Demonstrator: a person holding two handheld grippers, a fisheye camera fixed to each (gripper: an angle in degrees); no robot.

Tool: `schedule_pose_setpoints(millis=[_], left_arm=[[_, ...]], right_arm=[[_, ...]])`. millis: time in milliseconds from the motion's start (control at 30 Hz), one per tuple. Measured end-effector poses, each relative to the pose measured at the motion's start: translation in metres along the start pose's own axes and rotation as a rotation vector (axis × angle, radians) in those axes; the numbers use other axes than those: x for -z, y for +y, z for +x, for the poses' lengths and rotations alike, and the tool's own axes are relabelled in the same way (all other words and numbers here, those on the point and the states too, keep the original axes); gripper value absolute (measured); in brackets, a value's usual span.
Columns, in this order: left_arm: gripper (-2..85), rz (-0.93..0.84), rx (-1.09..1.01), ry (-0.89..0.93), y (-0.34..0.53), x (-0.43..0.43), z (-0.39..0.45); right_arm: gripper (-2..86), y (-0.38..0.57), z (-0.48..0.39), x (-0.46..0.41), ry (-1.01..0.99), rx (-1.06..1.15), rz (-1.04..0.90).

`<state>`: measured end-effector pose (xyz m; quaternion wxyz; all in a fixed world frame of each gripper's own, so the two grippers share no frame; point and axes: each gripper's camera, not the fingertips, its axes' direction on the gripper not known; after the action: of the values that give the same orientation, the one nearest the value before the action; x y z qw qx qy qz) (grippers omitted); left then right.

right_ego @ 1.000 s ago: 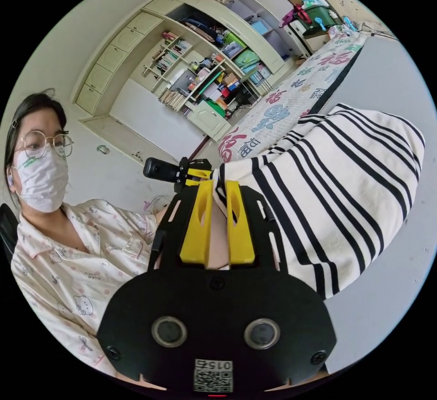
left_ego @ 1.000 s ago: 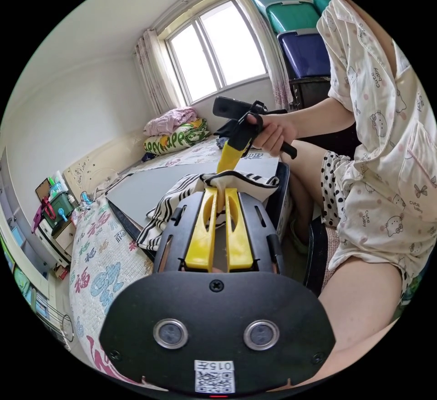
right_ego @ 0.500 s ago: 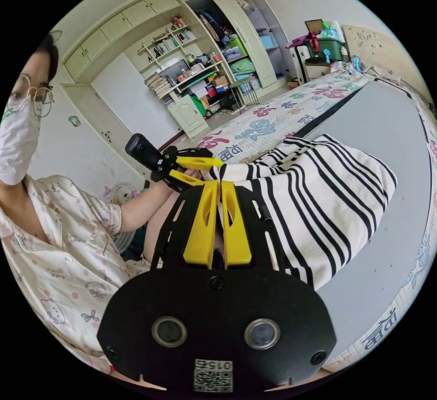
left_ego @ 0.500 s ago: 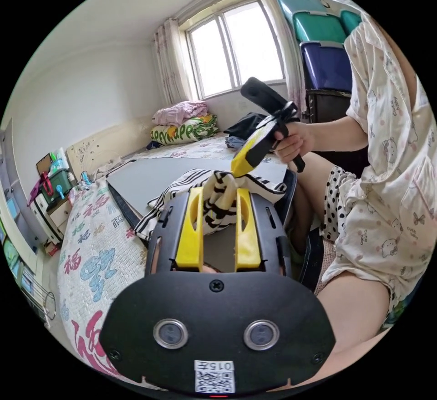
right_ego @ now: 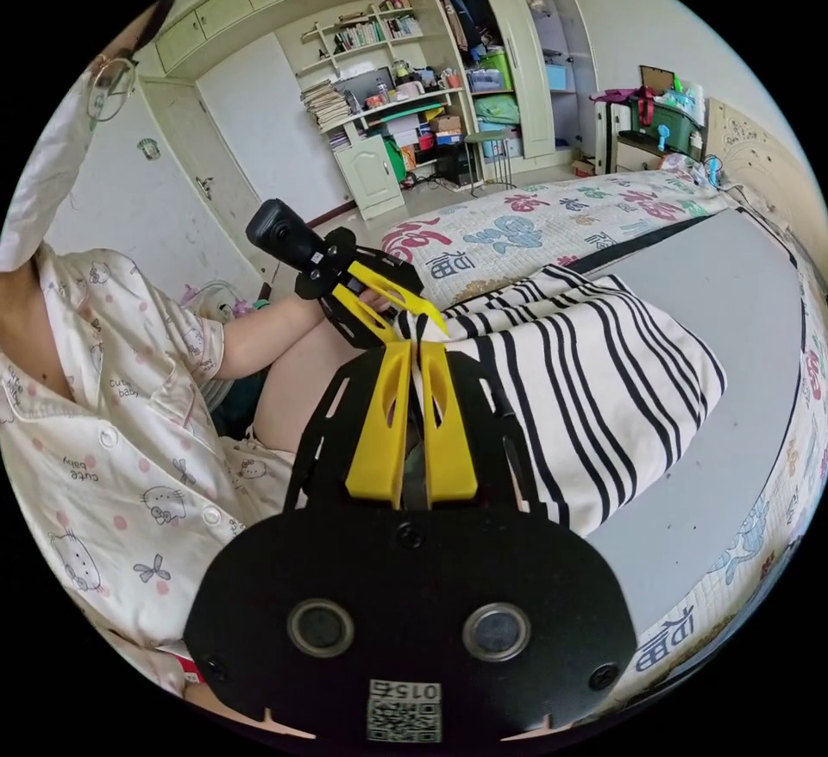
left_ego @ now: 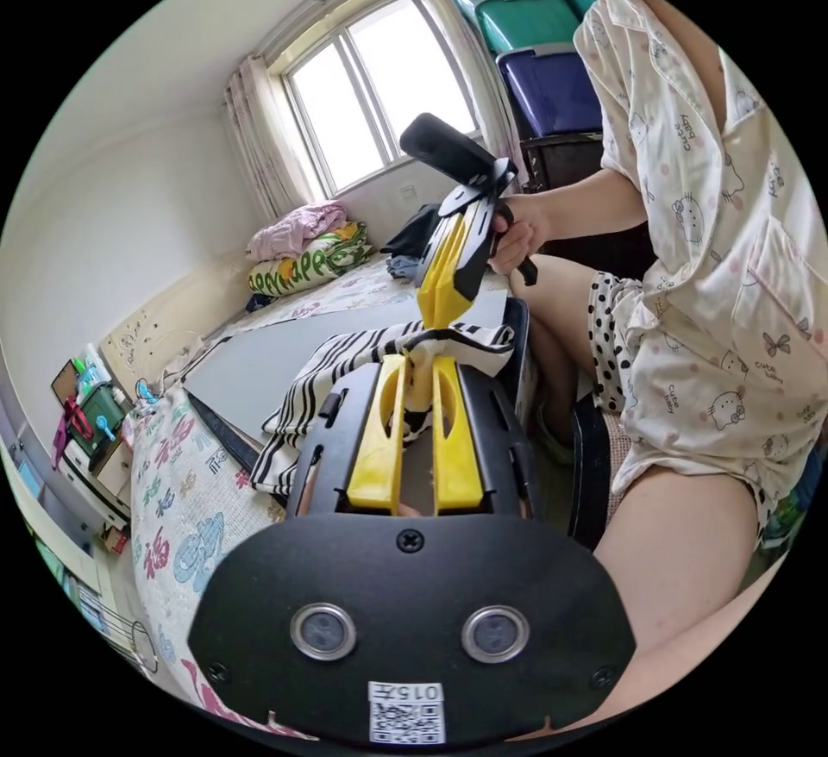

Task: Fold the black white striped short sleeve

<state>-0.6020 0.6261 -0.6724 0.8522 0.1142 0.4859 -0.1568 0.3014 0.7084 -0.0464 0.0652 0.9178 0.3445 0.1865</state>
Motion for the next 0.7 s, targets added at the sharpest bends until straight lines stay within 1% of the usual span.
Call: schedule_pose_setpoints(millis=[100,167,200,233,267,367,467,533,600,667,700], left_arm=[[2.7,0.015,0.037,0.001,0.011,0.002,-0.015],[2.1,0.023,0.059,-0.005,0.018,0.003,-0.022],[1.8,0.028,0.070,-0.013,0.022,0.003,-0.026],[1.6,0.032,0.077,-0.017,0.027,0.003,-0.031],[1.6,0.034,0.082,-0.017,0.029,0.003,-0.033],[1.3,0.046,0.113,-0.013,0.039,0.003,-0.049],[1.2,0.070,0.143,-0.020,0.050,0.004,-0.064],[1.1,0.080,0.164,-0.021,0.058,0.004,-0.076],[1.1,0.083,0.180,-0.019,0.065,0.004,-0.085],[1.2,0.081,0.201,-0.010,0.071,0.005,-0.094],[1.2,0.089,0.225,-0.014,0.075,0.007,-0.102]], right_arm=[[7.5,0.010,-0.015,0.013,0.028,-0.001,0.024],[8.6,0.025,-0.028,0.020,0.093,0.012,0.012],[9.7,0.035,-0.041,0.018,0.157,0.026,-0.018],[10.6,0.045,-0.054,0.011,0.249,0.026,-0.051],[11.0,0.049,-0.060,0.005,0.284,0.019,-0.067],[11.7,0.065,-0.075,-0.037,0.291,-0.080,-0.143],[10.3,0.063,-0.095,-0.086,0.355,-0.142,-0.145],[5.8,0.051,-0.112,-0.124,0.430,-0.148,-0.180],[2.1,0.039,-0.121,-0.143,0.434,-0.149,-0.216],[1.0,0.025,-0.131,-0.140,0.428,-0.176,-0.190],[0.6,0.014,-0.135,-0.123,0.415,-0.210,-0.136]])
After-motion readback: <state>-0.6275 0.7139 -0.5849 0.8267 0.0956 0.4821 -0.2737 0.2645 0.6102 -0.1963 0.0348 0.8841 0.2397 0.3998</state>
